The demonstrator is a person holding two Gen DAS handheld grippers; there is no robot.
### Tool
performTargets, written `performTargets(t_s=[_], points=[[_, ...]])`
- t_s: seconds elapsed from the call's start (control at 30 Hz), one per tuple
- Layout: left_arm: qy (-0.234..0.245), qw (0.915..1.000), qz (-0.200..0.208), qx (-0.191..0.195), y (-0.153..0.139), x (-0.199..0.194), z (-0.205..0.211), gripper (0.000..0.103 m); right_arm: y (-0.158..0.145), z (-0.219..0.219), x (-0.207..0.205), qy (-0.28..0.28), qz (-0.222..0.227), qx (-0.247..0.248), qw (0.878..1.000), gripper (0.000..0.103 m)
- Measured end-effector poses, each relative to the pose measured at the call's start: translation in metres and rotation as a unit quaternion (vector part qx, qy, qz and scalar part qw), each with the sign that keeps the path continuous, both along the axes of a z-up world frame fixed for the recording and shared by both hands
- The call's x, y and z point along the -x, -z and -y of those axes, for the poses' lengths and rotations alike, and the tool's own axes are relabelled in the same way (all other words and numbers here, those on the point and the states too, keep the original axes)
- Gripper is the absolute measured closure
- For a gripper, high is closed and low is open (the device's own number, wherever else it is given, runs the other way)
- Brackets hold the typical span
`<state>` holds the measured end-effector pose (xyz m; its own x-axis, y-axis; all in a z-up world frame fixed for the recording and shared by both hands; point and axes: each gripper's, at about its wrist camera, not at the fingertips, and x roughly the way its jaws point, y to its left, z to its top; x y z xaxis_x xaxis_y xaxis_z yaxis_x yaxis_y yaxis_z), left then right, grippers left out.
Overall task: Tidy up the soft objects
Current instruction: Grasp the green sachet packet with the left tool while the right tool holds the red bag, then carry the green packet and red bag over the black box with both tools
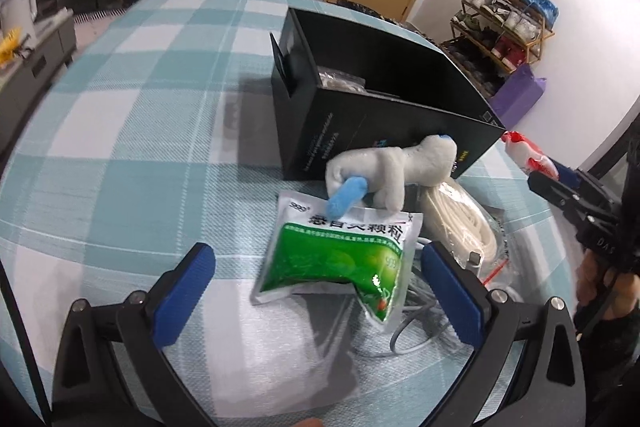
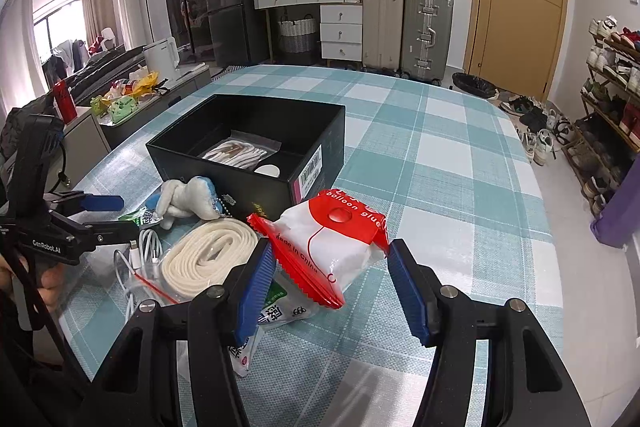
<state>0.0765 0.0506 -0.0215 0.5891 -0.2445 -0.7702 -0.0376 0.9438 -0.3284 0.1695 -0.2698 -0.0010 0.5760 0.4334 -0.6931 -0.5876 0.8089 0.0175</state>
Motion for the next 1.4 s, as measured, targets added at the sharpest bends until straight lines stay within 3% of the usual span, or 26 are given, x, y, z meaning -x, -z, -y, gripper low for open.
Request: performTargets(t_s=[0.07,0.17,0.33,0.43,0.63,1.4], points=[[0.005,1.0000,0.001,0.001,0.000,0.000,0.001,0.002,0.000,-0.001,0.000,0.000,0.000,0.000,1.000,0.044],[0.016,0.9998,0.005,0.013,-0.003,0.000,0.002,0.014,0.000,-0.001,0.000,0.000,0.000,0.001,1.000,0.044],[0.030,0.9992,0.012,0.025,-0.008,0.001,0.005,0.045,0.000,-0.001,0.000,0.000,0.000,0.000,1.000,0.044],[0.029,0.9992,0.018,0.019,-0.010,0.003,0.007,0.051,0.000,-0.001,0.001,-0.001,0.000,0.000,1.000,0.044],[0.030,0.9990,0.028,0.017,-0.012,0.007,0.008,0.055,-0.001,-0.002,0.002,-0.002,0.003,0.000,1.000,0.044],[0.006,0.9954,0.096,0.007,-0.052,0.039,-0.002,0.056,-0.025,-0.013,0.024,-0.025,0.040,-0.020,0.999,0.044]])
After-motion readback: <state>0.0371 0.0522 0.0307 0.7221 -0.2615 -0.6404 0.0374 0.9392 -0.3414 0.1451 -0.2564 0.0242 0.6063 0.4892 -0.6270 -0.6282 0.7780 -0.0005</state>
